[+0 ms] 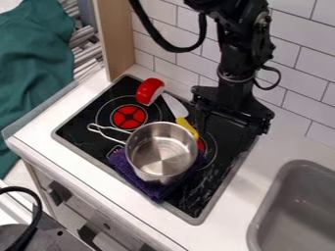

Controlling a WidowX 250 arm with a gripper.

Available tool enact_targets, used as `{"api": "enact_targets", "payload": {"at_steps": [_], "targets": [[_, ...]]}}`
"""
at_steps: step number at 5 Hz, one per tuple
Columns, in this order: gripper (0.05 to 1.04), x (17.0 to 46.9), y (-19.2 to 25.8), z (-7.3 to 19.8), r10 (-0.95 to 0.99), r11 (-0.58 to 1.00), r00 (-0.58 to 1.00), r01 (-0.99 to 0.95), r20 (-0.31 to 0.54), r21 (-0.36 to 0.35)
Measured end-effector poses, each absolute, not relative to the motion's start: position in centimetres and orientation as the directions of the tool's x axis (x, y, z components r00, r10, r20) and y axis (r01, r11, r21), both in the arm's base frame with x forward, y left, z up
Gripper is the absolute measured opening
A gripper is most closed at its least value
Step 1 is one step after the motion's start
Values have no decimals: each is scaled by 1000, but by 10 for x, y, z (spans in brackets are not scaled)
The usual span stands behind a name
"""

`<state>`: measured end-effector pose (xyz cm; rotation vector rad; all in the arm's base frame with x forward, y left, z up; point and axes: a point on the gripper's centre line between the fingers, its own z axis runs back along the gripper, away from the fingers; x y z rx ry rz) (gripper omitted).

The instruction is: Put the red thing inside the silver container

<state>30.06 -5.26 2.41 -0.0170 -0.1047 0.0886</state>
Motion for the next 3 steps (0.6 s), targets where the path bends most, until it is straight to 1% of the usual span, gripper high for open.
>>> {"api": "enact_targets", "payload": {"at_steps": [1,2,3], "targets": [[1009,297,-48,14,91,996,993,-91,70,-13],[1009,306,-6,18,121,993,989,-121,88,-4],[1009,323,35,30,142,990,979,-143,145,-9]]}}
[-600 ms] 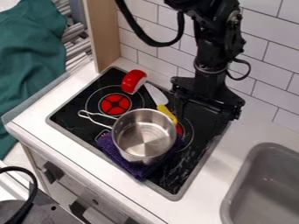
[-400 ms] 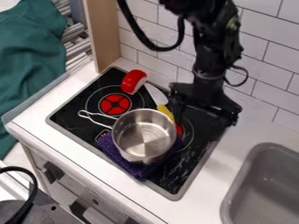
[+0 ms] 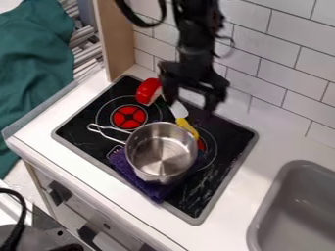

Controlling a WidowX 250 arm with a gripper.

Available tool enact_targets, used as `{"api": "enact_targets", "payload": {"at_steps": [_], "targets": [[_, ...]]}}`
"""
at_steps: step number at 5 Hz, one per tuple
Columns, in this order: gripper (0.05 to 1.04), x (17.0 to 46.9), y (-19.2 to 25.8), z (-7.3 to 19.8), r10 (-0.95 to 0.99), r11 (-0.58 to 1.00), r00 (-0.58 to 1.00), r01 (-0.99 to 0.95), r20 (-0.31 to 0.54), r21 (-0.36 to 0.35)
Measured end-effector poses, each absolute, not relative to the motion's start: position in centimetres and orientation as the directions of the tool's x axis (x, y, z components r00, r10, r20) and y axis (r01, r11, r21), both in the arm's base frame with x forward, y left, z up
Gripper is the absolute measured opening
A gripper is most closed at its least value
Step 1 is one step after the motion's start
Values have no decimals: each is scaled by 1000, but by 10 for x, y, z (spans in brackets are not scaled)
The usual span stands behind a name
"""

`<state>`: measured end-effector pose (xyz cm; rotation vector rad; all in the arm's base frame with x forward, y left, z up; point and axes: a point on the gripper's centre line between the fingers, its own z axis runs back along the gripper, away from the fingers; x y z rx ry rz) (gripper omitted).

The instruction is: Put the red thing inside the silver container

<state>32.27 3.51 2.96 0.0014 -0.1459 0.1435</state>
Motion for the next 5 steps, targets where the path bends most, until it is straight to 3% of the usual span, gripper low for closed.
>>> {"api": "enact_targets", "payload": {"at_steps": [2,4,5], "targets": [[1009,341,94,36,177,982,968,-185,180,29],[1009,352,123,16,176,981,974,-186,145,56],[1009,355,132,-13,177,982,980,-182,92,50]]}}
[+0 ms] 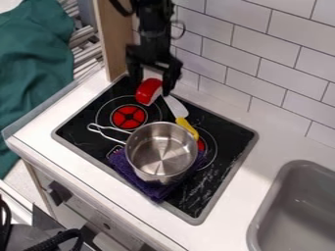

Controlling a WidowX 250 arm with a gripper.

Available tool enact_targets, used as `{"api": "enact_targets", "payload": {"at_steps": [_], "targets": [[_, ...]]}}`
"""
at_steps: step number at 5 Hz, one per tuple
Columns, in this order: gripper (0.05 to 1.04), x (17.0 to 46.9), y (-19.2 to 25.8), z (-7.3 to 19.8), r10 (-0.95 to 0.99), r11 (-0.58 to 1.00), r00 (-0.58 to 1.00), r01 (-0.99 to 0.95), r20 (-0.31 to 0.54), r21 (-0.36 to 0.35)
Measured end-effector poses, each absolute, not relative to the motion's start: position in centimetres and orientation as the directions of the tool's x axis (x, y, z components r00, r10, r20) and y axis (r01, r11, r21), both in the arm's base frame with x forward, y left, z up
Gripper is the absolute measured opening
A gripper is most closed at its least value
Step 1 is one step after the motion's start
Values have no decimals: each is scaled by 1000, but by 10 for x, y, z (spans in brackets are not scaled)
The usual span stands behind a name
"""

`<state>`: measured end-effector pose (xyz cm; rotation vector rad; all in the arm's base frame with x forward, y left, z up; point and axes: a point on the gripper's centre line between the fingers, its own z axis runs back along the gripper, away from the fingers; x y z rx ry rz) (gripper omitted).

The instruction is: Put the red thing inside the silver container

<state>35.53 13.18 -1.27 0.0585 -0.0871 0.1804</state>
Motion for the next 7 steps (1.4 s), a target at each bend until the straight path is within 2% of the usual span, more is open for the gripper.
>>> {"api": "enact_targets", "payload": {"at_steps": [1,2,3,4,5,6,7], "targets": [[1009,360,139,-28,174,983,983,-177,65,46],[955,361,145,-37,187,981,980,-190,63,45],[664,360,146,-40,198,978,977,-202,77,53],[548,352,145,-37,198,976,978,-203,69,72],[548,353,140,-14,188,975,973,-201,134,94],[548,348,125,26,179,970,961,-208,211,126],[548,335,84,58,159,973,956,-194,245,126]]}}
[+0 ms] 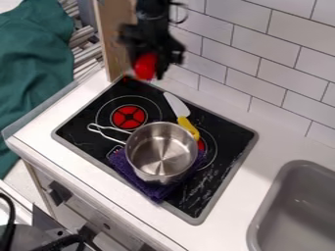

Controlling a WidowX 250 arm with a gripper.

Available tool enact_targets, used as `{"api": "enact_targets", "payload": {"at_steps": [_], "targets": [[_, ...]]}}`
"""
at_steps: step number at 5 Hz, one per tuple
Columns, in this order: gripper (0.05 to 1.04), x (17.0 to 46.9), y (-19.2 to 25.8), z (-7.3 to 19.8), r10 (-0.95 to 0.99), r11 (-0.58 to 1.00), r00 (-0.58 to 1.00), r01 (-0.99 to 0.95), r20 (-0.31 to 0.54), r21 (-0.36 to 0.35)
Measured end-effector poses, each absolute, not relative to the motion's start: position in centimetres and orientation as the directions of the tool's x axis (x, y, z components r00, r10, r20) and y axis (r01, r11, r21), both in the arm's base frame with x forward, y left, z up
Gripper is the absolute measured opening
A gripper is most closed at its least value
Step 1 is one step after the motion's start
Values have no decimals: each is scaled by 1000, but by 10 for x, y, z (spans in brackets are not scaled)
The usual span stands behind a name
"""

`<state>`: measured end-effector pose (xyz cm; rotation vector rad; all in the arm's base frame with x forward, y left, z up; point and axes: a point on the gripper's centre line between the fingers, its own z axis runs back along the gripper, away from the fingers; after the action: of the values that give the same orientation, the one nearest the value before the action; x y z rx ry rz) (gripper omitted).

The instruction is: Put the red thing inside the silver container

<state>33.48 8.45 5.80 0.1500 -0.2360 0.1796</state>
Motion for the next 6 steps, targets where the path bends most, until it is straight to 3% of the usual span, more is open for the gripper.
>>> {"api": "enact_targets", "payload": {"at_steps": [1,2,4,5,6], "targets": [[548,308,48,58,176,976,958,-200,226,87],[547,275,13,40,202,975,966,-214,163,59],[547,251,6,17,211,976,974,-215,82,43],[620,248,8,2,200,978,979,-202,35,49],[927,257,9,-3,179,983,984,-180,15,48]]}}
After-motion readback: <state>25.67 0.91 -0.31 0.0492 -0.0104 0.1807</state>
